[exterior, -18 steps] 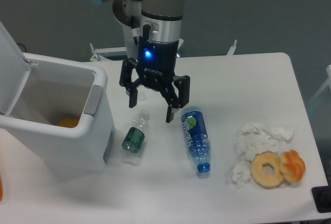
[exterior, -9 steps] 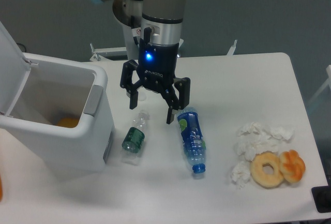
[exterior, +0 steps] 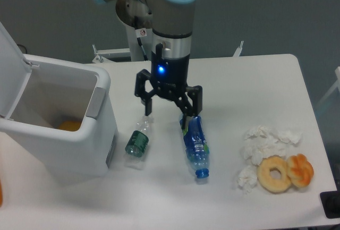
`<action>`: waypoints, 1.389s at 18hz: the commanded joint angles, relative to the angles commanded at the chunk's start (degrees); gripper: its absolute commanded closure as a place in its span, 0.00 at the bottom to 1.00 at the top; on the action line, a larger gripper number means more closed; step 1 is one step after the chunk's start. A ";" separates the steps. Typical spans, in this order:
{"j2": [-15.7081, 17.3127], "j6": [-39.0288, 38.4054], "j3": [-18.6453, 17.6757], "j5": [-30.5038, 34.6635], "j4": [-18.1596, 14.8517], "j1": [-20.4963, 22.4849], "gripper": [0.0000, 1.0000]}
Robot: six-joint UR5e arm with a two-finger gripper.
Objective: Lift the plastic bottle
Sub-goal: 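Lower the gripper onto the blue-label bottle's cap end, then close the gripper around the bottle's cap end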
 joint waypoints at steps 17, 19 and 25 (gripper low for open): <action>-10.45 -21.10 0.43 3.71 -2.99 3.16 0.00; -11.77 -22.42 0.61 3.70 -2.81 3.25 0.00; -15.99 -24.80 1.13 3.88 -1.32 3.52 0.00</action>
